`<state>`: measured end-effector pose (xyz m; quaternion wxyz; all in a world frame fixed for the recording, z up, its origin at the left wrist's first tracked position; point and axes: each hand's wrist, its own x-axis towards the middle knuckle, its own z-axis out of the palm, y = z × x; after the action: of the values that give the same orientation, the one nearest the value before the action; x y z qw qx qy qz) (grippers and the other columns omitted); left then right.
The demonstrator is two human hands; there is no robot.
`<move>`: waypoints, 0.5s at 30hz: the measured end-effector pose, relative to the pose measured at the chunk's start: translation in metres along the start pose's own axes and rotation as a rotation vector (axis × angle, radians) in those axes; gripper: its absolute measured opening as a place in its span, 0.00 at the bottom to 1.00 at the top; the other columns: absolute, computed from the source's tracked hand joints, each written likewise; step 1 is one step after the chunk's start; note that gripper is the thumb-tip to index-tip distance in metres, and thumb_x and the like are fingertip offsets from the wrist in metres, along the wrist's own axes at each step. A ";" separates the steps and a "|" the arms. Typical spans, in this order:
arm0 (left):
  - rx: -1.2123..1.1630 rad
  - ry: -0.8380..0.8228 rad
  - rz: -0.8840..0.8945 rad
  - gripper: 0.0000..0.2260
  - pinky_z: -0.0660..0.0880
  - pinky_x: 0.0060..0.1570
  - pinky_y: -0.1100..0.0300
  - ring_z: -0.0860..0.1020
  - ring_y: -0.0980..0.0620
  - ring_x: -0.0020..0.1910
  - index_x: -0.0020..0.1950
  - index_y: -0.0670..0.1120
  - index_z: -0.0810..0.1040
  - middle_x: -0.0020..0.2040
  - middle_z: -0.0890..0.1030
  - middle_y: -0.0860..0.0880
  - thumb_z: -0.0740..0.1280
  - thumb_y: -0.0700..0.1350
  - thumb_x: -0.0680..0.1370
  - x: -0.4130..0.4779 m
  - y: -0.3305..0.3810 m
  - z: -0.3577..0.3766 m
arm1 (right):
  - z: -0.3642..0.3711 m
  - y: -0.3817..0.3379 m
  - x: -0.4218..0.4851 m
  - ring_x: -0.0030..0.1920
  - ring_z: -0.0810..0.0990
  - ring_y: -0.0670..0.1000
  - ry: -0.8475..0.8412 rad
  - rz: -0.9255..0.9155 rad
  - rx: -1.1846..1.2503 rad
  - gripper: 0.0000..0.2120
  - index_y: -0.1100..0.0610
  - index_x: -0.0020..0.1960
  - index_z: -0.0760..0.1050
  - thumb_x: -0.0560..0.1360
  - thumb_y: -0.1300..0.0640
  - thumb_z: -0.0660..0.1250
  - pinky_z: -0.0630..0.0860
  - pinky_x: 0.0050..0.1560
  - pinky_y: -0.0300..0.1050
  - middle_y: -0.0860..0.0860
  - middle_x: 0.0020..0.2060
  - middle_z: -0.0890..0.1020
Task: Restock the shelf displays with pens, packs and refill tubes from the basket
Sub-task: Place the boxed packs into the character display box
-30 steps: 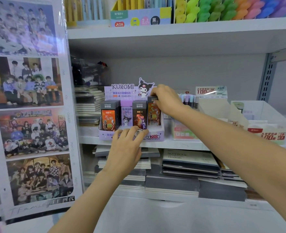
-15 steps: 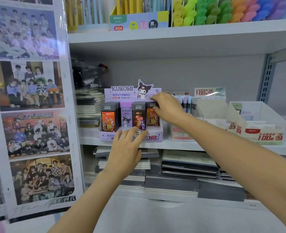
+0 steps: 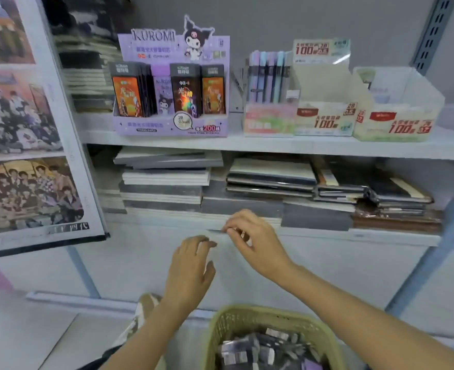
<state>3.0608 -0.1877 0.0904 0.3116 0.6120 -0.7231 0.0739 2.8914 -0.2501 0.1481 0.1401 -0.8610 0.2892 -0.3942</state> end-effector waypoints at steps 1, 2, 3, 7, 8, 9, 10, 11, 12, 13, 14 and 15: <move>-0.029 -0.085 -0.042 0.15 0.75 0.52 0.48 0.77 0.41 0.57 0.59 0.42 0.79 0.58 0.78 0.43 0.70 0.36 0.72 -0.019 -0.003 0.019 | 0.015 0.015 -0.022 0.44 0.76 0.47 -0.065 0.073 0.014 0.08 0.57 0.52 0.80 0.81 0.58 0.62 0.73 0.44 0.40 0.49 0.50 0.77; -0.042 -0.172 -0.085 0.14 0.74 0.55 0.50 0.76 0.42 0.59 0.61 0.44 0.78 0.61 0.77 0.45 0.69 0.37 0.75 -0.037 -0.006 0.037 | 0.029 0.030 -0.043 0.43 0.76 0.46 -0.131 0.148 0.019 0.08 0.56 0.51 0.80 0.81 0.57 0.61 0.73 0.45 0.40 0.48 0.50 0.76; -0.037 -0.254 -0.121 0.14 0.72 0.58 0.53 0.74 0.45 0.62 0.63 0.46 0.76 0.64 0.75 0.47 0.66 0.40 0.77 -0.055 -0.008 0.053 | 0.043 0.046 -0.064 0.43 0.75 0.46 -0.192 0.214 0.016 0.08 0.56 0.51 0.80 0.80 0.57 0.62 0.72 0.45 0.41 0.49 0.49 0.76; -0.045 -0.456 -0.145 0.23 0.73 0.59 0.60 0.75 0.48 0.65 0.70 0.46 0.72 0.68 0.73 0.47 0.68 0.41 0.75 -0.116 -0.017 0.105 | 0.088 0.098 -0.140 0.51 0.78 0.50 -0.450 0.458 -0.036 0.09 0.53 0.57 0.78 0.80 0.55 0.62 0.70 0.49 0.41 0.46 0.51 0.77; -0.059 -0.526 -0.162 0.25 0.70 0.63 0.61 0.71 0.49 0.69 0.74 0.45 0.67 0.73 0.68 0.47 0.65 0.42 0.77 -0.128 -0.018 0.114 | 0.096 0.107 -0.155 0.54 0.78 0.50 -0.508 0.513 -0.045 0.11 0.53 0.60 0.76 0.80 0.55 0.62 0.70 0.51 0.41 0.46 0.54 0.78; -0.067 -0.592 -0.178 0.26 0.64 0.68 0.61 0.65 0.51 0.73 0.77 0.46 0.60 0.76 0.62 0.49 0.60 0.43 0.79 -0.138 -0.019 0.122 | 0.103 0.115 -0.170 0.56 0.77 0.50 -0.551 0.565 -0.036 0.13 0.53 0.63 0.75 0.79 0.55 0.62 0.70 0.53 0.41 0.48 0.56 0.78; -0.078 -0.649 -0.199 0.26 0.59 0.72 0.62 0.59 0.53 0.76 0.79 0.47 0.55 0.79 0.55 0.50 0.57 0.45 0.81 -0.148 -0.021 0.129 | 0.110 0.121 -0.182 0.57 0.77 0.51 -0.582 0.614 -0.020 0.14 0.53 0.64 0.74 0.79 0.56 0.62 0.70 0.54 0.41 0.49 0.57 0.78; -0.077 -0.674 -0.217 0.26 0.54 0.74 0.61 0.54 0.53 0.77 0.79 0.47 0.51 0.80 0.50 0.50 0.55 0.46 0.82 -0.156 -0.023 0.135 | 0.116 0.124 -0.193 0.57 0.77 0.51 -0.603 0.654 -0.015 0.14 0.53 0.64 0.73 0.79 0.56 0.62 0.71 0.54 0.42 0.50 0.57 0.77; -0.071 -0.680 -0.232 0.27 0.51 0.76 0.61 0.49 0.53 0.78 0.80 0.47 0.48 0.80 0.46 0.51 0.54 0.46 0.82 -0.163 -0.024 0.140 | 0.123 0.127 -0.203 0.57 0.77 0.51 -0.625 0.686 -0.024 0.14 0.53 0.64 0.72 0.79 0.54 0.62 0.71 0.54 0.42 0.50 0.57 0.77; -0.059 -0.680 -0.234 0.27 0.48 0.76 0.61 0.45 0.52 0.79 0.80 0.47 0.46 0.79 0.42 0.51 0.53 0.46 0.83 -0.168 -0.024 0.144 | 0.129 0.127 -0.213 0.57 0.76 0.51 -0.657 0.714 -0.035 0.15 0.52 0.64 0.72 0.79 0.52 0.64 0.71 0.54 0.42 0.50 0.58 0.75; -0.049 -0.676 -0.239 0.27 0.46 0.76 0.62 0.43 0.52 0.79 0.80 0.47 0.46 0.79 0.40 0.50 0.53 0.47 0.83 -0.171 -0.023 0.146 | 0.136 0.126 -0.222 0.59 0.75 0.51 -0.701 0.744 -0.037 0.18 0.52 0.65 0.70 0.77 0.49 0.66 0.70 0.55 0.42 0.50 0.60 0.74; -0.042 -0.671 -0.241 0.26 0.45 0.75 0.63 0.42 0.51 0.79 0.80 0.47 0.48 0.79 0.39 0.50 0.53 0.46 0.83 -0.173 -0.023 0.148 | 0.142 0.125 -0.230 0.61 0.74 0.51 -0.750 0.761 -0.036 0.23 0.52 0.67 0.69 0.75 0.47 0.68 0.70 0.57 0.42 0.50 0.62 0.72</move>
<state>3.0382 -0.1207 -0.1271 0.0757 0.6766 -0.7092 -0.1831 2.8309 -0.2073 -0.1402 0.3522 -0.7793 0.5178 0.0243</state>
